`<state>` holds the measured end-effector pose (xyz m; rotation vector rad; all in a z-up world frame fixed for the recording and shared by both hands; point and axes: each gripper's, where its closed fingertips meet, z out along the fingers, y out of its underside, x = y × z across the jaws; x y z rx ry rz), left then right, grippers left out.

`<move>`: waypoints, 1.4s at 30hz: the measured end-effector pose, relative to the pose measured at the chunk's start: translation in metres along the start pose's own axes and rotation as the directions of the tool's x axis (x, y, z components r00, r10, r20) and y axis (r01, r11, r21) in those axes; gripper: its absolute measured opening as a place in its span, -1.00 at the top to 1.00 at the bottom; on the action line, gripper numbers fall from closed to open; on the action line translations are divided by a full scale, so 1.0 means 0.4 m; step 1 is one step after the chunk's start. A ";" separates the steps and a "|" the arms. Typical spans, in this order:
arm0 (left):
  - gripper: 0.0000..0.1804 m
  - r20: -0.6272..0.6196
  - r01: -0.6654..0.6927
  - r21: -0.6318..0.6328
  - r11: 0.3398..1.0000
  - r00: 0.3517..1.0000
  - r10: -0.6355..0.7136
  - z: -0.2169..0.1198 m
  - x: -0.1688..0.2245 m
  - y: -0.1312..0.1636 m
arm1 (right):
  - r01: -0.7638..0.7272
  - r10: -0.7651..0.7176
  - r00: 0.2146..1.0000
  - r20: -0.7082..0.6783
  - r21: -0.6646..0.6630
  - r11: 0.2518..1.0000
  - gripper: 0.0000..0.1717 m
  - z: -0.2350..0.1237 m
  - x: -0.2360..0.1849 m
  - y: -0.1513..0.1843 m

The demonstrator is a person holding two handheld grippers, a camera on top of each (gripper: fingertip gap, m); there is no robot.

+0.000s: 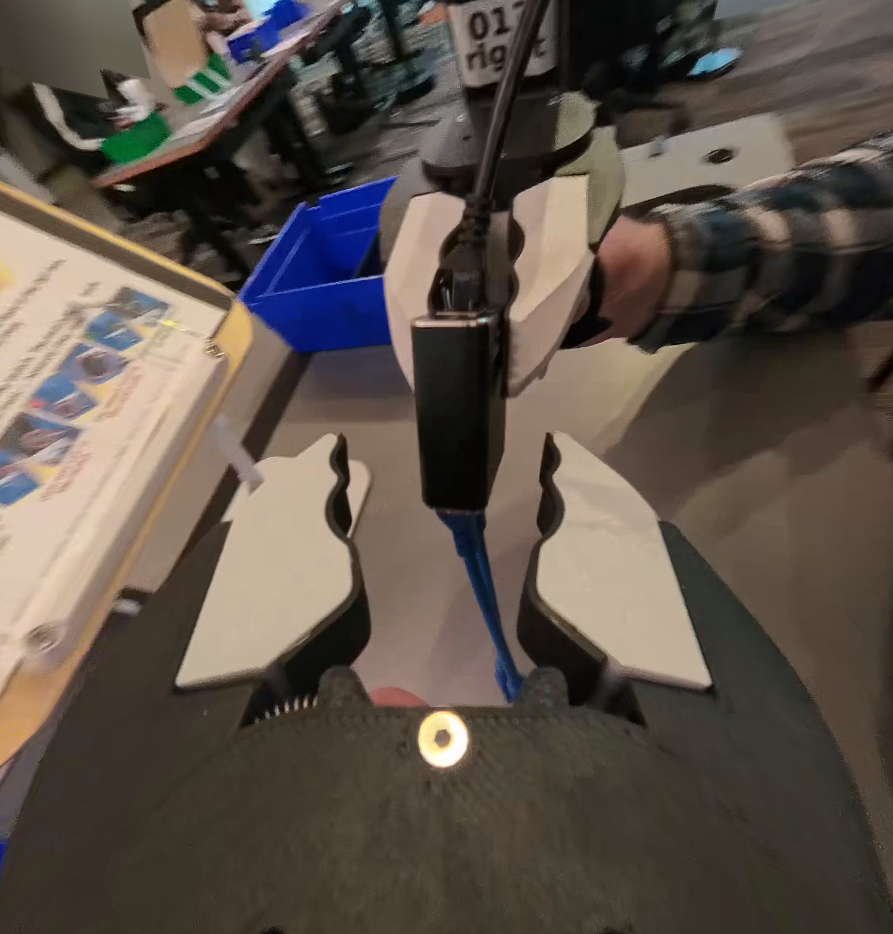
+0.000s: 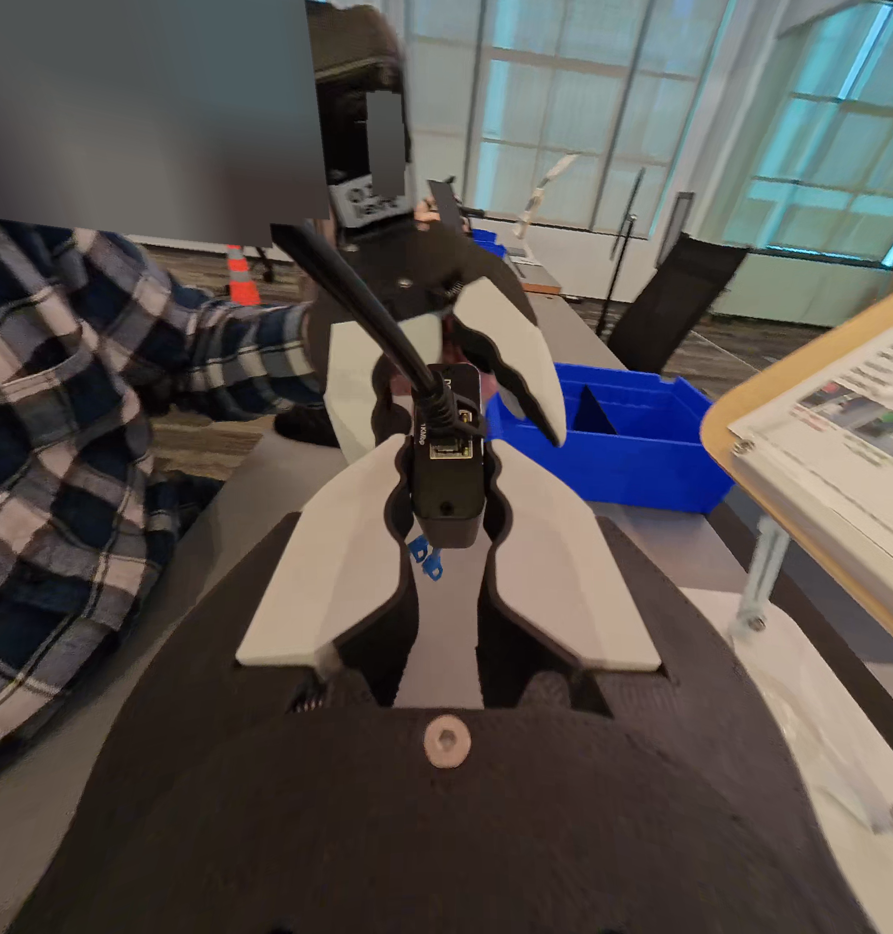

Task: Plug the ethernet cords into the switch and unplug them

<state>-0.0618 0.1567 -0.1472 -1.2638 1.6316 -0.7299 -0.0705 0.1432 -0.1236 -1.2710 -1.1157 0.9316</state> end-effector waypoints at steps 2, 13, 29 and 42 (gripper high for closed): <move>0.26 -0.067 0.012 -0.006 1.000 0.998 -0.013 0.016 0.017 0.000 | 0.021 -0.021 0.999 0.040 0.000 1.000 0.71 0.008 -0.019 -0.002; 0.71 0.102 -0.131 -0.200 0.971 0.983 0.153 0.028 -0.034 0.050 | 0.039 -0.038 0.999 -0.026 0.029 0.999 0.42 -0.033 0.028 -0.002; 0.71 0.359 -0.300 -0.643 0.705 0.695 0.623 -0.064 -0.185 0.052 | 0.403 -0.557 0.794 -0.244 -0.474 0.783 0.65 -0.231 0.023 -0.056; 0.71 0.263 -0.367 -0.698 0.615 0.667 0.697 -0.040 -0.131 -0.003 | 0.598 -0.777 0.629 -0.025 -0.622 0.504 0.68 -0.074 0.064 -0.022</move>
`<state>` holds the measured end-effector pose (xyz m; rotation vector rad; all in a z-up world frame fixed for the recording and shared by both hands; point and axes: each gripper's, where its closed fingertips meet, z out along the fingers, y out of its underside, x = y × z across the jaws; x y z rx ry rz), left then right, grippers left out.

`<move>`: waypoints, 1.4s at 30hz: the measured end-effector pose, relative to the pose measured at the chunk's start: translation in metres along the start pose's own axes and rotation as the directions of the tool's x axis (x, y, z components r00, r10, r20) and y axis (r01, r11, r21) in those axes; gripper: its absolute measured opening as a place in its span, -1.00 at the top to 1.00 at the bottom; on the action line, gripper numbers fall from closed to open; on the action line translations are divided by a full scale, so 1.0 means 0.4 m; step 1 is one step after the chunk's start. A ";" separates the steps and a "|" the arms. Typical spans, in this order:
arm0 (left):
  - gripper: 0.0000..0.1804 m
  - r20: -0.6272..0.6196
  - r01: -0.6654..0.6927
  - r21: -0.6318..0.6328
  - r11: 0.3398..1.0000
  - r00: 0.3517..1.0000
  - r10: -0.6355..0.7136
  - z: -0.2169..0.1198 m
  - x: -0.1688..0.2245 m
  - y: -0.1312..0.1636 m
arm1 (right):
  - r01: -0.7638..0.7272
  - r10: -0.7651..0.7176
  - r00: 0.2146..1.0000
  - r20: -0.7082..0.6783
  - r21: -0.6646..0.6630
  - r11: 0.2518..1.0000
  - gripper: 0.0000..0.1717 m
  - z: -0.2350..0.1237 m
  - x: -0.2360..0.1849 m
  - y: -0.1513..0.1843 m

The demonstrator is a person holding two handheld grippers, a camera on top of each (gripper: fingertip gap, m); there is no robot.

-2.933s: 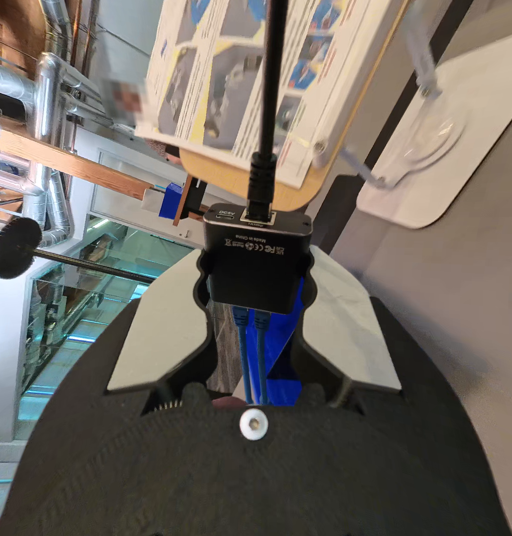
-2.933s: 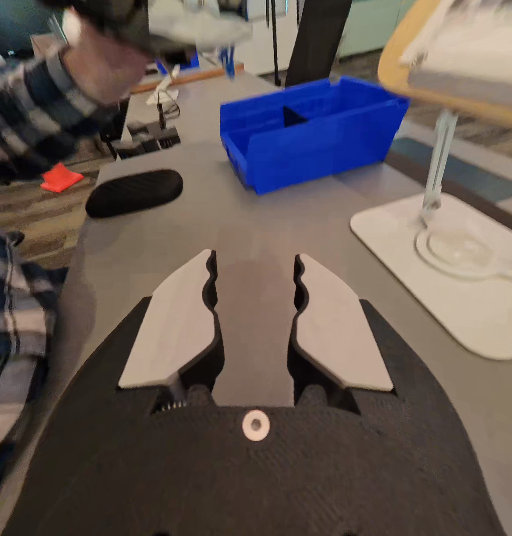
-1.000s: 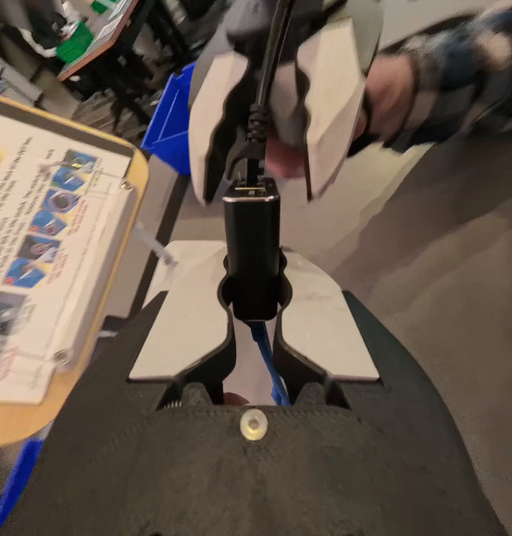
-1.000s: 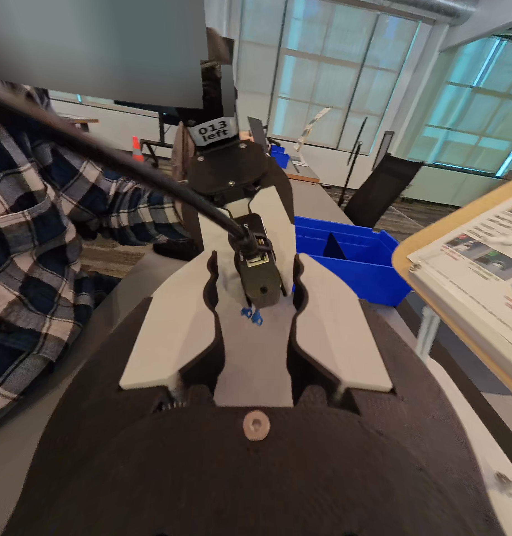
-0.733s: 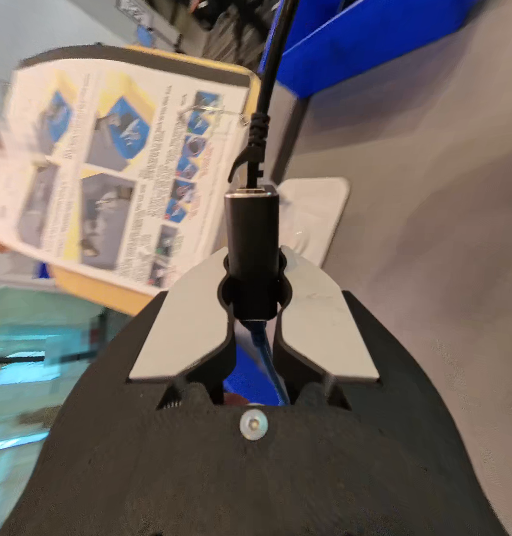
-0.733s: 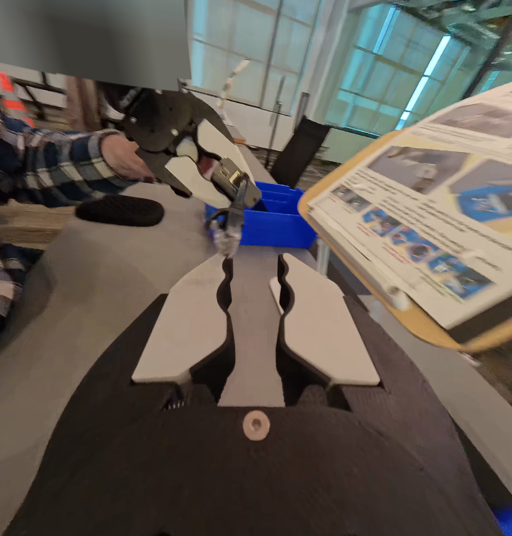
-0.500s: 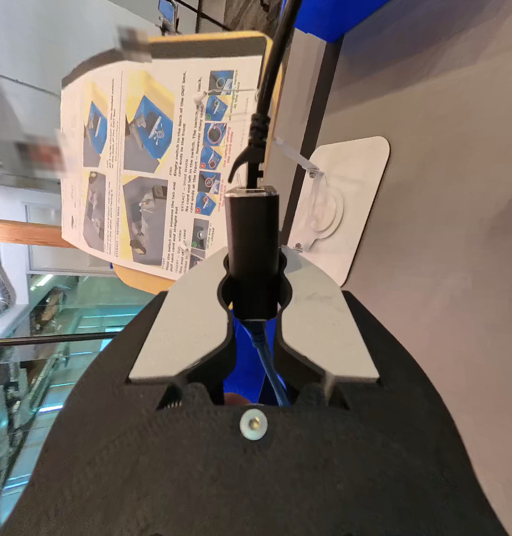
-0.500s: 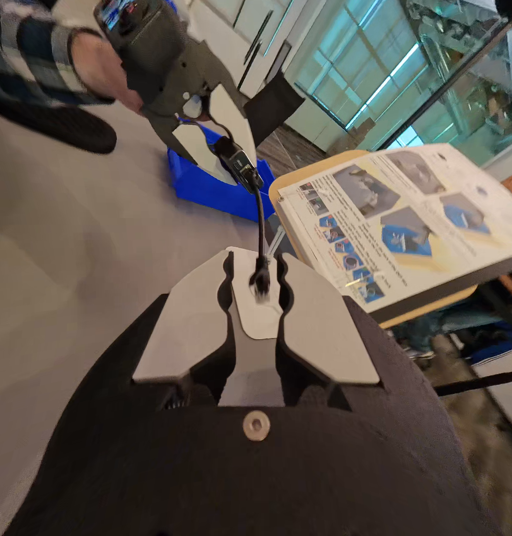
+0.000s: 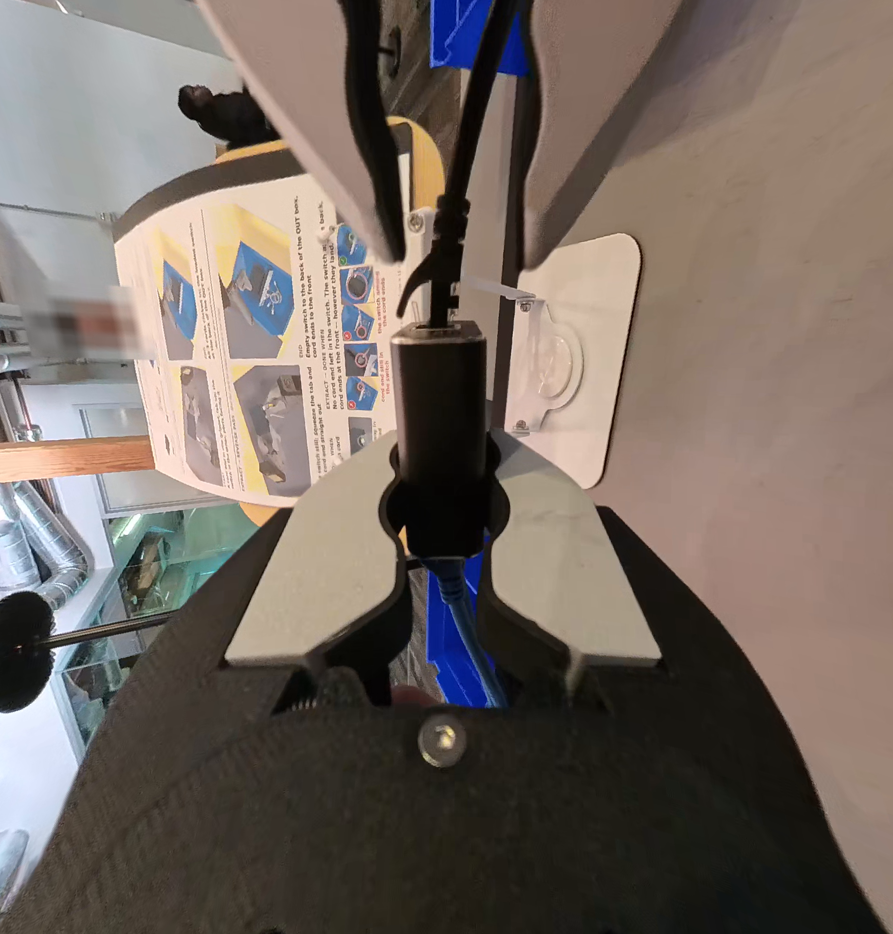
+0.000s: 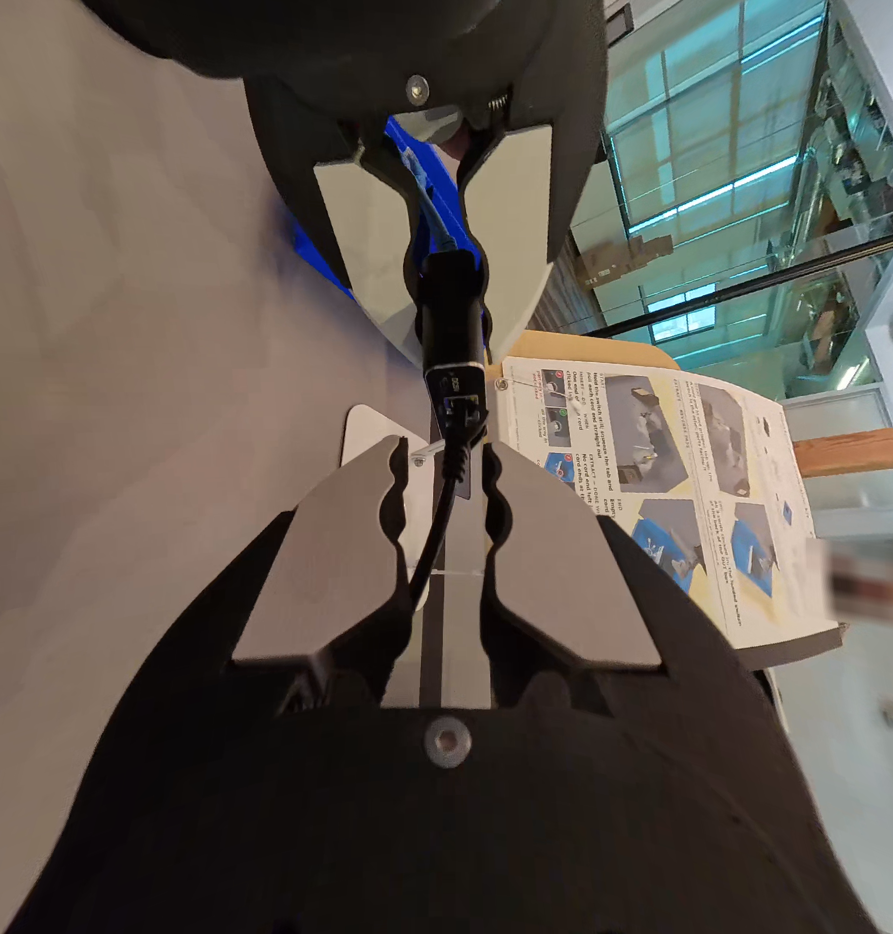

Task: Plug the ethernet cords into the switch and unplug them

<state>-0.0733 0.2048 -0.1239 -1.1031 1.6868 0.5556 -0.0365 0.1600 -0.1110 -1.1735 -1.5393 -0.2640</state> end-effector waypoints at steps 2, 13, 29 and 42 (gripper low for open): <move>0.71 -0.002 -0.015 0.003 1.000 1.000 0.015 0.002 0.003 -0.008 | 0.018 -0.018 1.000 0.001 -0.003 1.000 0.68 0.004 0.000 -0.002; 0.71 -0.002 -0.025 0.003 1.000 1.000 0.025 0.004 0.005 -0.015 | 0.060 -0.060 0.998 0.001 -0.025 0.998 0.74 0.008 -0.002 0.005; 0.71 -0.027 -0.026 0.009 1.000 0.999 0.027 0.001 0.002 -0.021 | 0.097 -0.098 0.995 -0.017 -0.036 0.995 0.74 0.007 0.006 0.005; 0.71 -0.011 -0.027 0.032 0.999 1.000 0.027 -0.006 0.001 -0.036 | 0.108 -0.109 0.994 -0.032 -0.026 0.994 0.82 0.006 0.013 -0.001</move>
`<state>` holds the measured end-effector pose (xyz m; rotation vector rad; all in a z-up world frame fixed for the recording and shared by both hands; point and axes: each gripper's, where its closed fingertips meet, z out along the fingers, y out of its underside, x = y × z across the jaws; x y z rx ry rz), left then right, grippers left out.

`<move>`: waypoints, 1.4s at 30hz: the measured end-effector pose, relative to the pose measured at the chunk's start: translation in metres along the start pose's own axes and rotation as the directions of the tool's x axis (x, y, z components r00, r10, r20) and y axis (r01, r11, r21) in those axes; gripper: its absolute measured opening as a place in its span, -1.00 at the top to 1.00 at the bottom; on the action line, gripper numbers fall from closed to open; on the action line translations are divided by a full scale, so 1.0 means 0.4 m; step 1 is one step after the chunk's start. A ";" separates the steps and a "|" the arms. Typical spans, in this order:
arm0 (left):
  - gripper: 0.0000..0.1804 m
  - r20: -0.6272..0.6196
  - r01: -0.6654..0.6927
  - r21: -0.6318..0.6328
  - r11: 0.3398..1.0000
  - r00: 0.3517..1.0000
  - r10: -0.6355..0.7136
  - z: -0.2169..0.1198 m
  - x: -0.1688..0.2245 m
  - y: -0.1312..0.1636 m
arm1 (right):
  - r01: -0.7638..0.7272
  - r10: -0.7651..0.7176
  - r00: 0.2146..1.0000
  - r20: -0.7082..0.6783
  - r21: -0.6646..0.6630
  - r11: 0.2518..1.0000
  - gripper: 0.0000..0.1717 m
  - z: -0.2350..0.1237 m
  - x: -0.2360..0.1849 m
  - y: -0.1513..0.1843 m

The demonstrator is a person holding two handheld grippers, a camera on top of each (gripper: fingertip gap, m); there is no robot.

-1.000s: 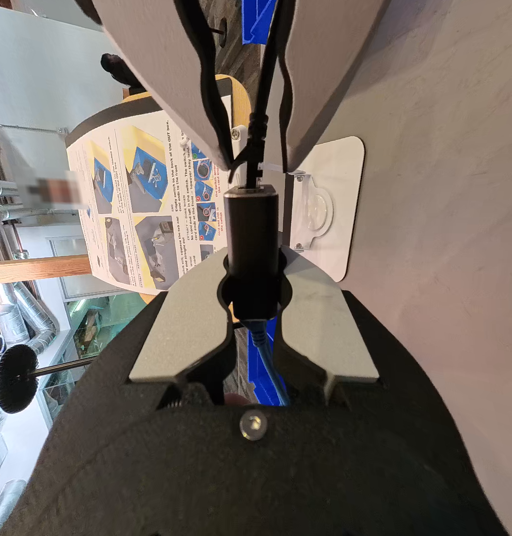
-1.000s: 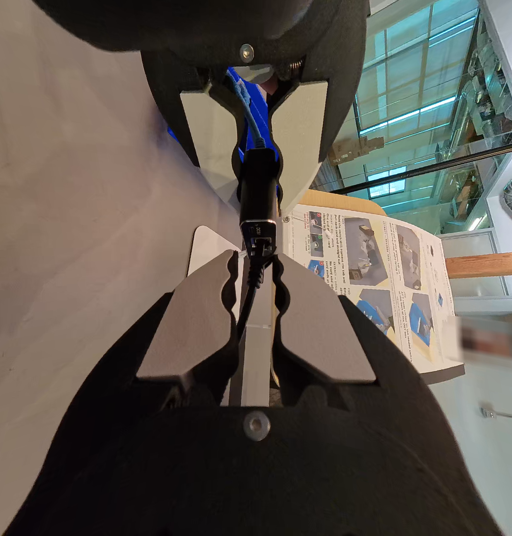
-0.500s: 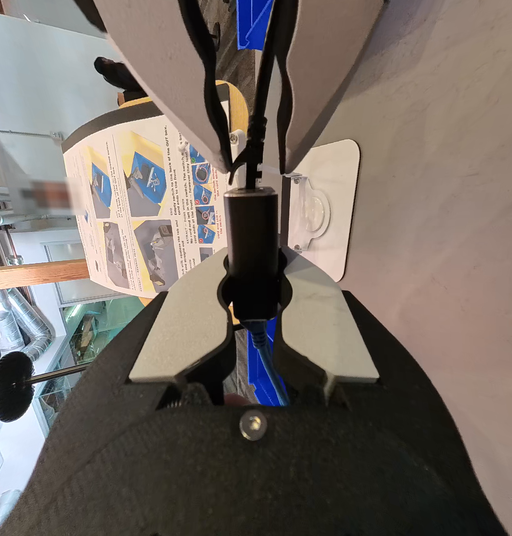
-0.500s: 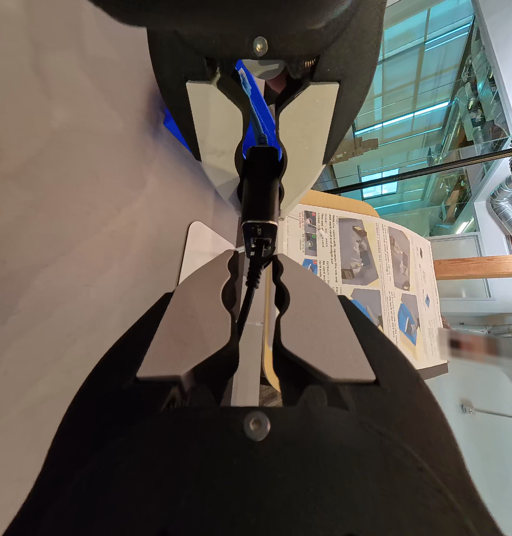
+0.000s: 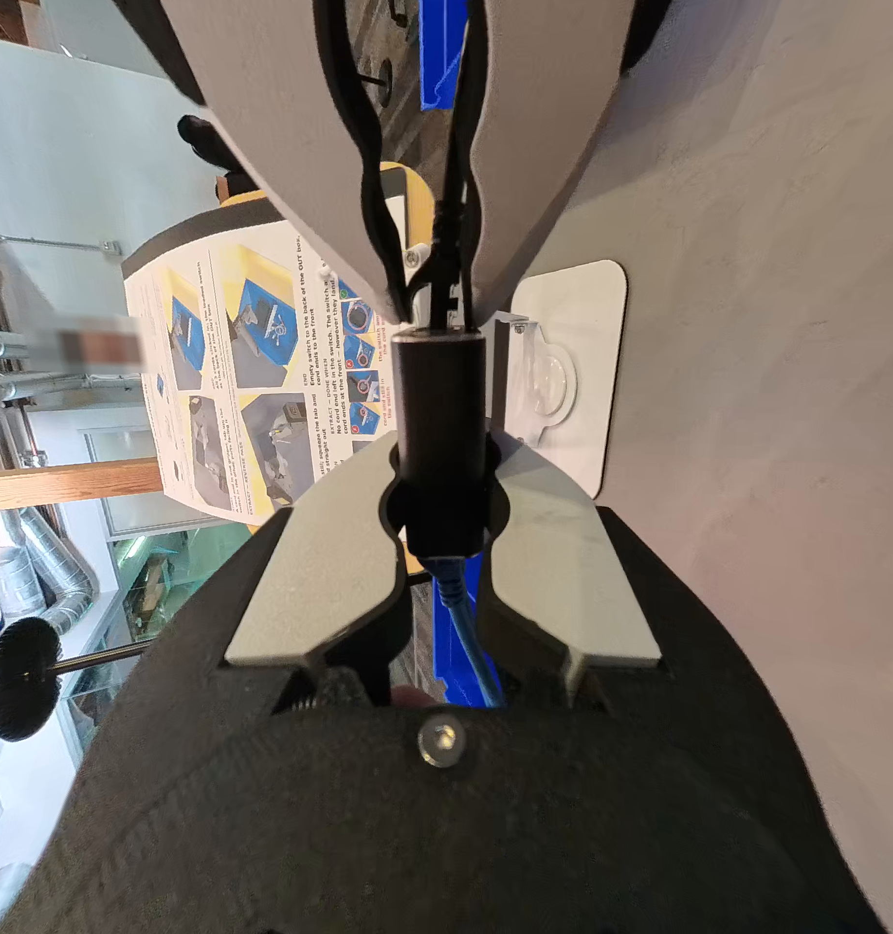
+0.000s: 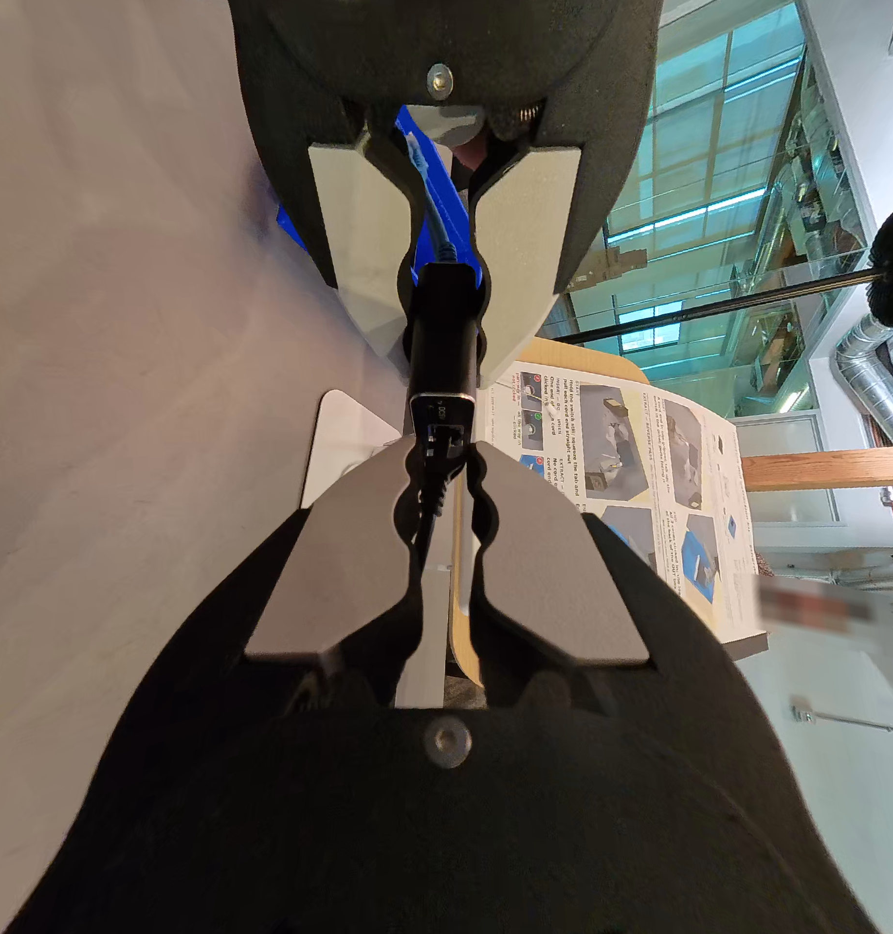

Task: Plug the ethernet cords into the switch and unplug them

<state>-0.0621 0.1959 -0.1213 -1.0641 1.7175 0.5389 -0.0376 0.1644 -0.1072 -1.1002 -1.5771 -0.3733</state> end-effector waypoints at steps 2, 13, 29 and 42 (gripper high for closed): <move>0.71 -0.002 0.001 0.000 1.000 1.000 -0.001 -0.002 -0.002 0.000 | 0.002 -0.002 1.000 -0.003 0.000 1.000 0.83 -0.001 0.001 -0.001; 0.71 -0.023 -0.011 0.014 1.000 1.000 0.011 -0.003 0.009 -0.006 | 0.033 -0.031 0.998 0.057 -0.046 0.998 0.85 -0.001 -0.014 0.004; 0.70 -0.118 0.042 0.032 0.999 0.992 -0.038 0.016 0.045 -0.009 | 0.038 -0.018 0.992 0.128 -0.161 0.986 0.86 -0.001 -0.042 0.033; 0.70 -0.052 0.155 -0.099 0.983 0.986 -0.160 0.024 -0.013 0.118 | -0.136 0.145 0.989 0.021 -0.242 0.961 0.86 -0.088 0.005 0.141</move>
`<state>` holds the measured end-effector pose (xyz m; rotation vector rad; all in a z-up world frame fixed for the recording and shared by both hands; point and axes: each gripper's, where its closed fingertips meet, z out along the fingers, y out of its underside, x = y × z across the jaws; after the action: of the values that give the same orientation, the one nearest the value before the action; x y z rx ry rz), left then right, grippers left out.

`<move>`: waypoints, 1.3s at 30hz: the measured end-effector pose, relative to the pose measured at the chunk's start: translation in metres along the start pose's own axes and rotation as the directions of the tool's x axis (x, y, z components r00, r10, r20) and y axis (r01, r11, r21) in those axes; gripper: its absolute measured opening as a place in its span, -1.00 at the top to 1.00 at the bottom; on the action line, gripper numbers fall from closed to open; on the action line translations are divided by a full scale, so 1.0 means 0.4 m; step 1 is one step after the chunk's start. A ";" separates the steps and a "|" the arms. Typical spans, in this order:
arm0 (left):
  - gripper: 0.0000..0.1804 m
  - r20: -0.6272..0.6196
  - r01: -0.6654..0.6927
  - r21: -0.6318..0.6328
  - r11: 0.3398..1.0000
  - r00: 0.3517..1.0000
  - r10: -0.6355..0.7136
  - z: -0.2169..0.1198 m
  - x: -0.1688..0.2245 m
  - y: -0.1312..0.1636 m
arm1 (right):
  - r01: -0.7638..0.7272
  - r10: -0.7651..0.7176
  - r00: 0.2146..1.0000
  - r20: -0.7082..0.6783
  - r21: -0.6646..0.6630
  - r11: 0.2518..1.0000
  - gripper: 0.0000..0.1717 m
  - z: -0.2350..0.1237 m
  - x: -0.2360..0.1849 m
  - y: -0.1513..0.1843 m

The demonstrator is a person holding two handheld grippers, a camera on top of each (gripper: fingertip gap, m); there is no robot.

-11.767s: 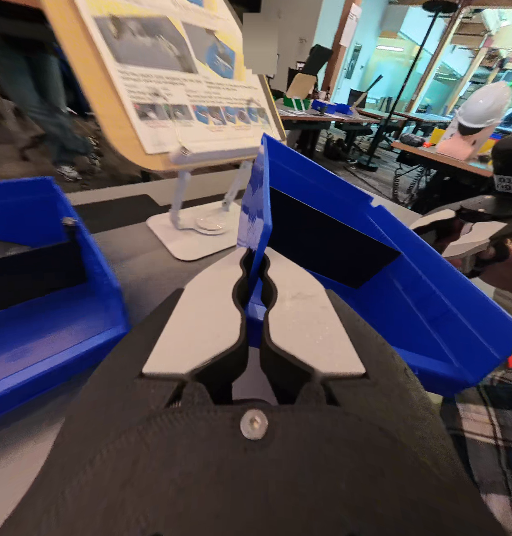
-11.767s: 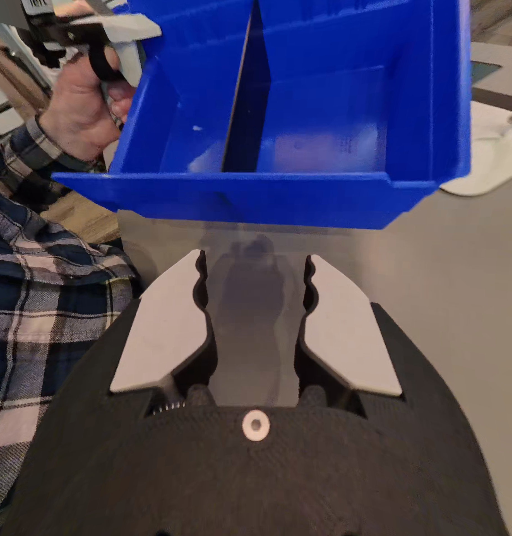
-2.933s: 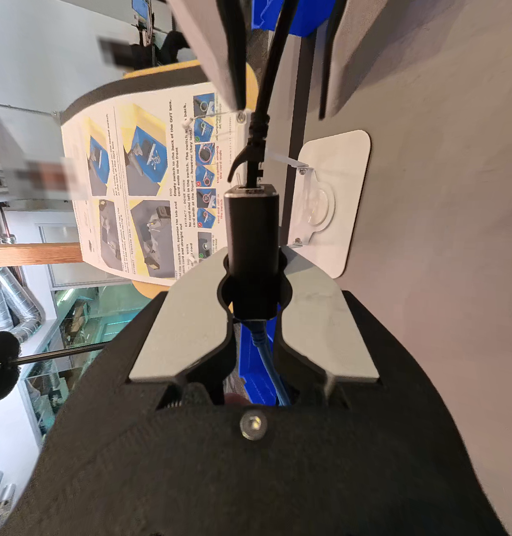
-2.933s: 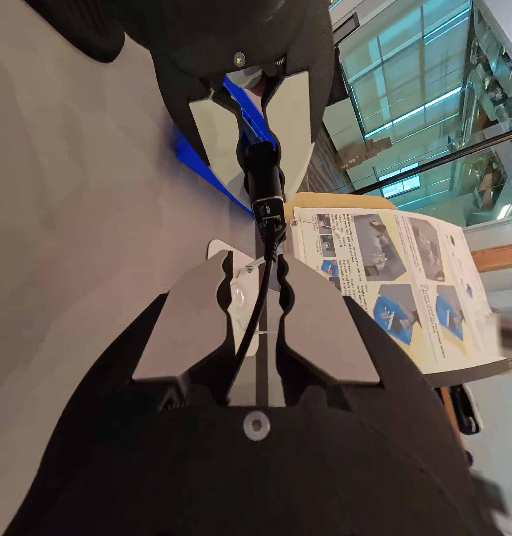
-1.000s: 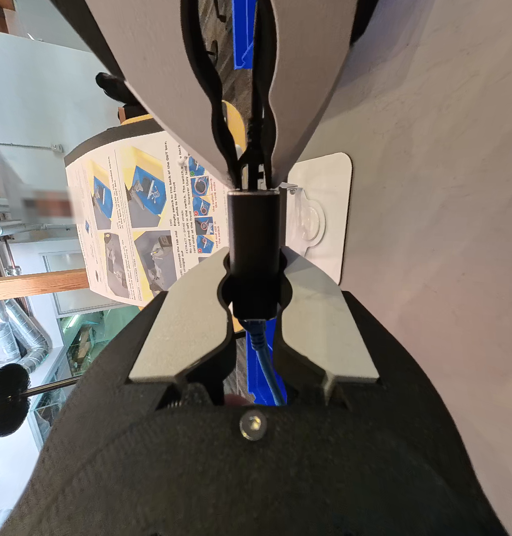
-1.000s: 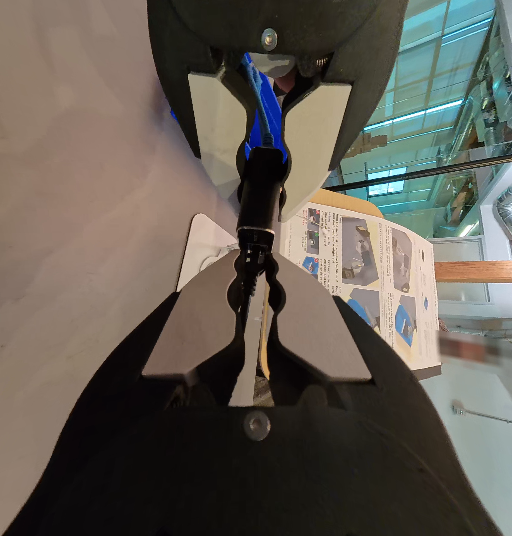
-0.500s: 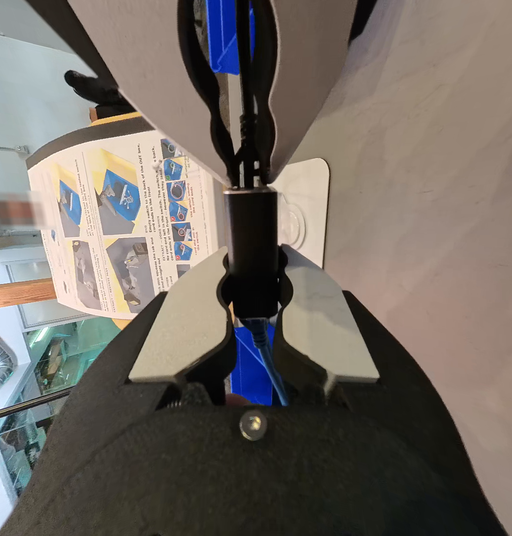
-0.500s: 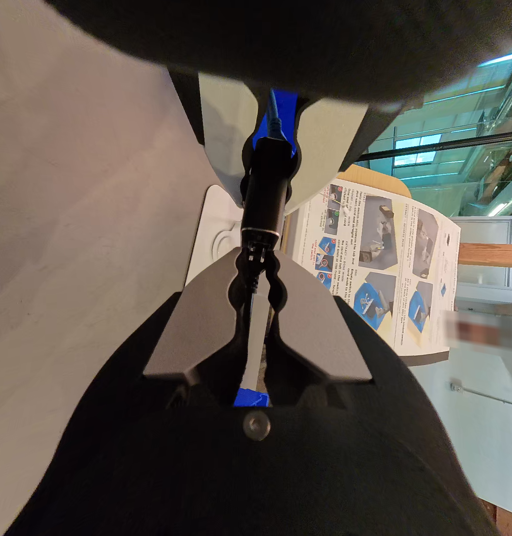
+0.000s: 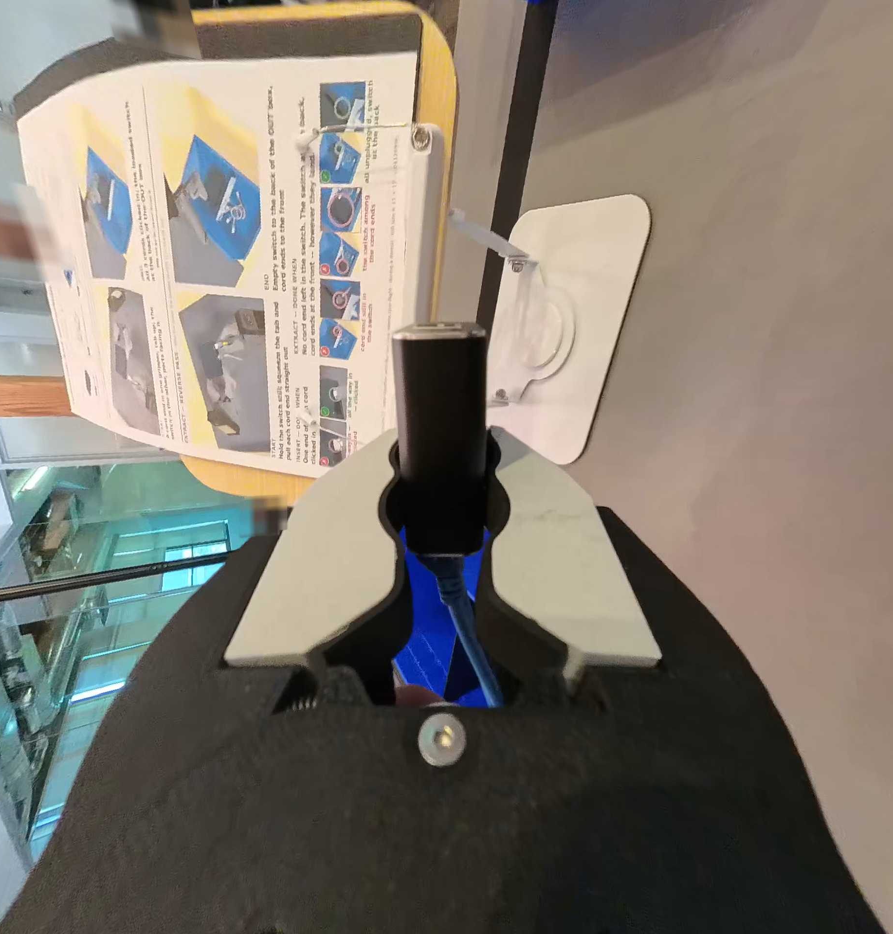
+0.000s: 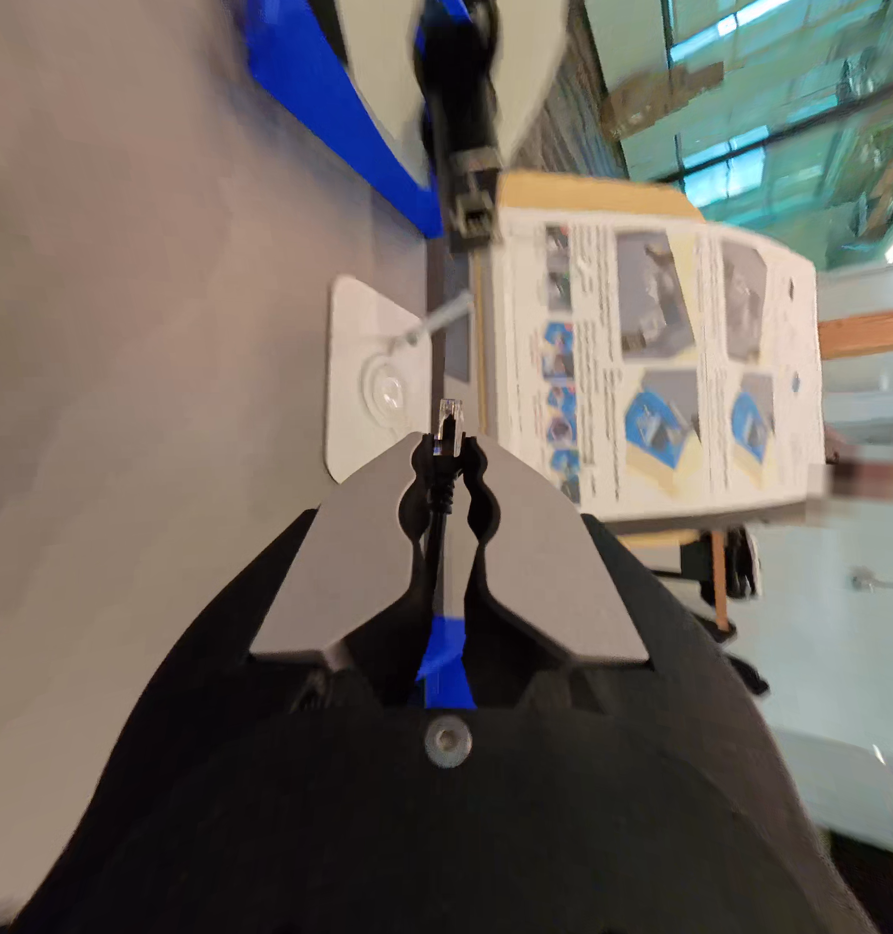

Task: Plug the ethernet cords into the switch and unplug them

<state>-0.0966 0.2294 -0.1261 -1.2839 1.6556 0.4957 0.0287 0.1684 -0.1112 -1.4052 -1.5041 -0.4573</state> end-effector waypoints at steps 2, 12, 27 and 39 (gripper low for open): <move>0.70 0.007 0.012 -0.013 1.000 1.000 -0.012 0.001 0.001 0.022 | -0.067 0.066 0.997 -0.032 -0.034 0.997 0.85 -0.039 0.041 0.086; 0.71 0.001 0.017 -0.003 1.000 1.000 -0.017 -0.011 0.058 0.048 | -0.323 0.336 0.939 0.070 -0.149 0.934 0.85 -0.082 0.056 0.488; 0.71 0.001 0.021 0.063 0.998 1.000 -0.021 -0.011 0.087 0.023 | -0.387 0.461 0.870 0.176 -0.336 0.859 0.35 0.041 -0.052 0.699; 0.71 -0.179 0.240 0.555 0.797 0.969 -0.168 -0.107 0.061 -0.171 | -0.300 0.162 0.936 0.311 0.469 0.831 0.45 -0.033 -0.009 -0.135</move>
<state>-0.0531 0.1586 -0.1116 -1.0238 1.5684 -0.2197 -0.0156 0.1419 -0.0898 -1.2214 -1.4865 0.2842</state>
